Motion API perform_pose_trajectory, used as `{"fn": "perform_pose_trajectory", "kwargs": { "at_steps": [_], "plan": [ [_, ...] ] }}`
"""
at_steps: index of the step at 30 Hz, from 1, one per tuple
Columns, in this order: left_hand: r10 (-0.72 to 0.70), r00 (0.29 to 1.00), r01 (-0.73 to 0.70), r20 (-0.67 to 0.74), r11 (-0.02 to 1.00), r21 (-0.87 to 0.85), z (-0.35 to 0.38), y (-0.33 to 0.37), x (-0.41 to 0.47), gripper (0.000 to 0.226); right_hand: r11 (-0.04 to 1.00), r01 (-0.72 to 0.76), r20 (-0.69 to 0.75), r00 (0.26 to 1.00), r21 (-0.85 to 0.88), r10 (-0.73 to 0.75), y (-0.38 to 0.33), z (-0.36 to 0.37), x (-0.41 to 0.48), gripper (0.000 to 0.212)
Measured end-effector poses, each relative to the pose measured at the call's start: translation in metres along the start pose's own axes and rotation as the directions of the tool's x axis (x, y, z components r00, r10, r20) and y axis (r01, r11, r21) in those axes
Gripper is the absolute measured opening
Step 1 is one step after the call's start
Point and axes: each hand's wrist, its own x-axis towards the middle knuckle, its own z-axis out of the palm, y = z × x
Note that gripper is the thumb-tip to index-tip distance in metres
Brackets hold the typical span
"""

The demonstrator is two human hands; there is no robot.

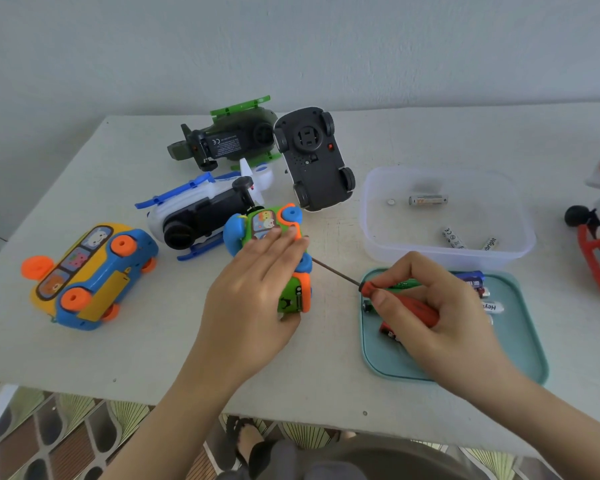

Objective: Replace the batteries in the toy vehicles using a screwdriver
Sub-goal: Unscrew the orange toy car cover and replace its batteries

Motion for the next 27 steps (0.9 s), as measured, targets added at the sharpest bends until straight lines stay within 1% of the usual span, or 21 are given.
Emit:
{"fn": "perform_pose_trajectory", "kwargs": {
  "at_steps": [2, 5, 12, 16, 18, 22, 24, 27],
  "plan": [
    [0.020, 1.000, -0.020, -0.003, 1.000, -0.009, 0.001, 0.000, -0.003, 0.079, 1.000, 0.001, -0.005, 1.000, -0.007, -0.001, -0.001, 0.002, 0.000, 0.022],
    [0.041, 0.999, -0.041, -0.004, 0.999, 0.001, 0.002, -0.002, -0.006, 0.078, 0.999, 0.007, -0.001, 1.000, -0.038, -0.007, 0.001, 0.005, -0.001, 0.014],
    [0.077, 0.997, -0.077, -0.002, 0.997, 0.015, 0.005, -0.005, -0.010, 0.073, 0.993, -0.015, -0.002, 1.000, -0.116, 0.015, 0.002, 0.010, -0.001, 0.015],
    [0.092, 0.996, -0.092, -0.014, 0.996, 0.001, 0.004, -0.008, -0.011, 0.056, 0.991, -0.034, 0.014, 0.999, -0.132, 0.036, 0.003, 0.007, -0.002, 0.009],
    [0.091, 0.996, -0.091, -0.019, 0.996, -0.009, 0.004, -0.008, -0.011, 0.055, 0.987, -0.050, 0.021, 0.998, -0.154, 0.054, 0.002, 0.004, 0.000, 0.002],
    [0.070, 0.993, -0.074, -0.096, 0.997, -0.034, 0.007, -0.007, -0.012, 0.053, 0.993, -0.107, -0.018, 0.994, -0.058, 0.106, 0.003, -0.014, 0.010, 0.011],
    [0.048, 0.989, -0.057, -0.142, 0.997, -0.055, 0.009, -0.007, -0.013, 0.054, 0.994, -0.106, -0.076, 0.991, 0.011, 0.107, 0.003, -0.027, 0.016, 0.013],
    [-0.007, 0.977, -0.025, -0.215, 0.990, -0.142, 0.010, -0.006, -0.016, 0.064, 0.987, -0.102, -0.186, 0.975, 0.125, 0.124, 0.008, -0.042, 0.022, 0.022]
  ]
}}
